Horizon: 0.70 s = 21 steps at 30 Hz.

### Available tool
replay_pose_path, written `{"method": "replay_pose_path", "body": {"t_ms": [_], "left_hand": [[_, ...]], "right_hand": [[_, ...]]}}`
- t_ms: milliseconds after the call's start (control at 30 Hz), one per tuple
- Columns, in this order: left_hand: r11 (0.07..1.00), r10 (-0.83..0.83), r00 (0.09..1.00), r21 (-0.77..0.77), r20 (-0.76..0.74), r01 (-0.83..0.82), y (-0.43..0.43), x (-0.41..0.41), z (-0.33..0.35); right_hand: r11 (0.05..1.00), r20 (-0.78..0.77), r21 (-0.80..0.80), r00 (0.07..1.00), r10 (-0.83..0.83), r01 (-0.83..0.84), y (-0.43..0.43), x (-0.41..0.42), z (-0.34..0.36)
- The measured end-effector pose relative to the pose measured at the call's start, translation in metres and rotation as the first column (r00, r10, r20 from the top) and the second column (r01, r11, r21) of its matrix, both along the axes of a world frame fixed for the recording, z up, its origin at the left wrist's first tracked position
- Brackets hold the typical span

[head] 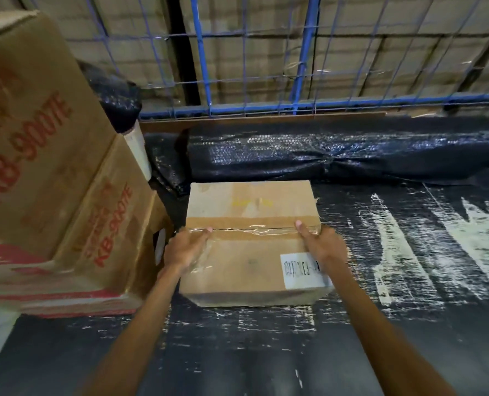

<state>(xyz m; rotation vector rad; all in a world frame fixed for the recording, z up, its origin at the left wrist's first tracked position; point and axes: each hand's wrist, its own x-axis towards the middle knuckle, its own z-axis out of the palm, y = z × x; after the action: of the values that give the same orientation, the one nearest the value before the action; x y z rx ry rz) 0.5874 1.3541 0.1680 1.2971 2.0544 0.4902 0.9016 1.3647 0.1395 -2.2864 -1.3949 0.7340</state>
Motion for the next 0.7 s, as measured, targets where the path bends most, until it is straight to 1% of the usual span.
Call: {"method": "replay_pose_path", "body": {"t_ms": [100,167,200,267,333,367,467,500,567,633,700], "left_hand": [[1.0,0.007,0.999,0.004,0.051,-0.007,0.029,-0.007,-0.021],[0.999,0.006,0.997,-0.042,0.079,-0.003,0.04,-0.013,-0.039],[0.997,0.017,0.996,-0.071,0.084,-0.011,0.04,-0.014,-0.042],[0.997,0.03,0.994,-0.072,0.105,-0.023,0.034,-0.011,-0.043],[0.998,0.04,0.983,-0.052,0.181,-0.031,0.018,-0.012,-0.04],[0.998,0.033,0.977,-0.051,0.211,-0.022,0.01,-0.013,-0.04],[1.0,0.015,0.972,-0.018,0.236,-0.011,-0.04,-0.03,-0.036],[1.0,0.007,0.972,0.002,0.235,-0.008,-0.062,-0.038,-0.035],[0.999,0.011,0.976,0.027,0.219,-0.018,-0.114,-0.06,-0.041],[0.994,0.074,0.971,0.057,0.227,-0.089,-0.183,-0.089,-0.039],[0.985,0.127,0.975,0.089,0.181,-0.145,-0.255,-0.123,-0.042]], "right_hand": [[0.999,0.013,-0.03,0.999,0.033,-0.033,0.027,0.003,-0.017],[0.997,-0.013,-0.059,0.999,0.04,-0.041,0.037,0.002,-0.029],[0.996,-0.017,-0.074,0.999,0.039,-0.04,0.039,0.002,-0.034],[0.997,-0.025,-0.072,0.999,0.024,-0.026,0.039,0.001,-0.038],[0.999,-0.031,-0.042,0.999,0.03,-0.031,0.029,-0.004,-0.034],[0.999,0.001,-0.02,0.999,0.039,-0.039,0.023,-0.007,-0.032],[0.988,0.204,0.026,0.968,0.144,-0.153,-0.018,-0.038,-0.018],[0.977,0.24,0.048,0.952,0.19,-0.207,-0.042,-0.058,-0.01],[0.943,0.253,0.145,0.933,0.256,-0.298,-0.095,-0.105,0.001],[0.884,0.24,0.223,0.902,0.359,-0.411,-0.16,-0.164,0.003],[0.831,0.178,0.233,0.862,0.475,-0.506,-0.222,-0.225,-0.001]]}}
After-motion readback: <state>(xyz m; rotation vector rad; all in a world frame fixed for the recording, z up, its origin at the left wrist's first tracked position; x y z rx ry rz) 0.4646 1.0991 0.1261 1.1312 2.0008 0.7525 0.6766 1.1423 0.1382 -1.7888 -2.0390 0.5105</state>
